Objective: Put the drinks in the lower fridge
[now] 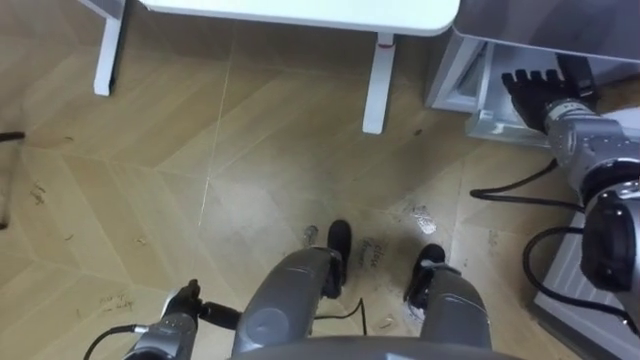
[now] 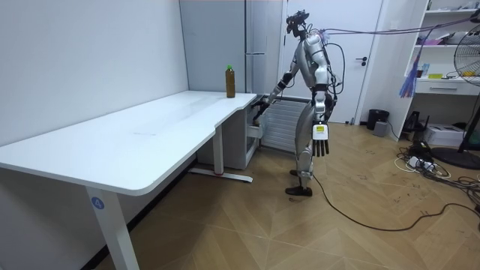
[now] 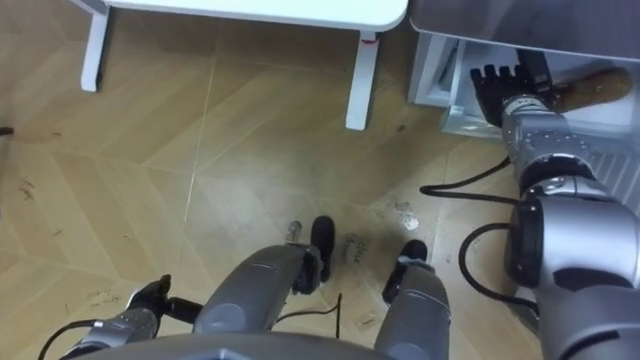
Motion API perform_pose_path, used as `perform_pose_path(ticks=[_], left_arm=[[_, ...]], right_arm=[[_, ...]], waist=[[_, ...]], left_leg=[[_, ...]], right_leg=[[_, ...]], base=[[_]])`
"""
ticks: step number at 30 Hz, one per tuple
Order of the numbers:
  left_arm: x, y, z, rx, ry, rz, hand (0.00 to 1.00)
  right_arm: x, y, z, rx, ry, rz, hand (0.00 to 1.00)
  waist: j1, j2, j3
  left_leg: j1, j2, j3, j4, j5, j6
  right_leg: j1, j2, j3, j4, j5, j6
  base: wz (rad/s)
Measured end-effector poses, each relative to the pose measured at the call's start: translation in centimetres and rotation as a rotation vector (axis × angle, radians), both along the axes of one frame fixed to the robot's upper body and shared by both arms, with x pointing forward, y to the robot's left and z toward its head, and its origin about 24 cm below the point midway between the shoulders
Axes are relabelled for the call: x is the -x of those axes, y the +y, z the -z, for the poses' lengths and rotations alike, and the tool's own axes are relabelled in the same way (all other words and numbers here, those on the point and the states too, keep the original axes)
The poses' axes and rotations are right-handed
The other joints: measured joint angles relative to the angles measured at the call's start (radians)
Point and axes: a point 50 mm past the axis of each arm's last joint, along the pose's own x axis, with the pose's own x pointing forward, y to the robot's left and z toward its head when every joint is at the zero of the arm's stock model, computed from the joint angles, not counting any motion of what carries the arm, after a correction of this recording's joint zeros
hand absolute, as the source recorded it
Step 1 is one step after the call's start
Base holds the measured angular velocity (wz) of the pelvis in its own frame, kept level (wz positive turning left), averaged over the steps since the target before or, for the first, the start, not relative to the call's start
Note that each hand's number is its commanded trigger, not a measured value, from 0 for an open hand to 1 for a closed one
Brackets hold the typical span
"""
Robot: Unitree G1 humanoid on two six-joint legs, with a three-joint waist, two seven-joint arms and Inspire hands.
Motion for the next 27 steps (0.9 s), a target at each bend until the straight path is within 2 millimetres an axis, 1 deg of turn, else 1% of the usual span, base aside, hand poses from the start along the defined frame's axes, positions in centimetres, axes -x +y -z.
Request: perform_pose_path(ticks=[9, 12, 15, 17, 20, 22, 27], left_arm=[[-0.3, 0.0, -0.1, 0.01, -0.033, 0.002, 0.0], [-0.3, 0.1, -0.1, 0.008, -0.038, 0.001, 0.0], [-0.5, 0.1, -0.2, 0.009, -0.054, 0.004, 0.0], [-0.7, 0.2, -0.3, 0.009, -0.069, 0.004, 0.0], [-0.8, 0.6, -0.4, 0.004, -0.088, -0.021, 0.0], [-0.7, 0.8, -0.5, 0.002, -0.09, -0.025, 0.0], [-0.7, 1.5, -0.6, 0.009, -0.088, -0.037, 0.0]], right_arm=[[0.2, -0.3, 0.1, 0.014, 0.003, 0.012, 0.0], [0.5, -0.4, 0.4, 0.015, 0.013, 0.014, 0.0], [0.7, -0.4, 0.6, 0.017, 0.021, 0.014, 0.0], [1.1, -0.6, 1.0, 0.021, 0.03, 0.013, 0.0], [1.7, -0.6, 1.7, 0.036, 0.028, -0.011, 0.0], [2.5, -0.8, 2.4, 0.049, 0.033, -0.023, 0.0], [4.2, -1.4, 3.9, 0.094, 0.042, -0.051, 0.0]], waist=[[-0.005, -0.003, 0.0016], [-0.007, -0.004, 0.0018], [-0.011, -0.011, 0.0027], [-0.019, -0.02, 0.001], [-0.04, -0.031, 0.0017], [-0.052, -0.033, 0.0009], [-0.069, -0.033, 0.0002]], left_leg=[[0.002, 0.0, 0.0, 0.008, 0.004, 0.005], [0.012, 0.001, 0.0, 0.005, 0.004, 0.005], [0.019, 0.001, 0.0, -0.001, 0.004, 0.006], [0.025, 0.0, -0.001, -0.003, 0.004, 0.006], [0.033, 0.002, -0.005, -0.005, 0.005, 0.006], [0.049, 0.002, -0.011, -0.007, 0.004, 0.006], [0.097, 0.006, -0.017, -0.037, 0.004, 0.007]], right_leg=[[0.008, -0.002, -0.006, 0.002, -0.003, 0.001], [0.022, -0.001, -0.011, -0.006, -0.003, 0.001], [0.031, -0.001, -0.014, -0.01, -0.002, 0.002], [0.04, -0.004, -0.02, -0.011, -0.003, 0.003], [0.067, -0.002, -0.04, -0.034, -0.004, 0.005], [0.099, 0.001, -0.054, -0.059, -0.002, 0.008], [0.162, 0.016, -0.062, -0.115, 0.015, 0.015]], base=[[0.04], [0.0], [0.02], [0.07], [0.16], [0.15], [0.03]])
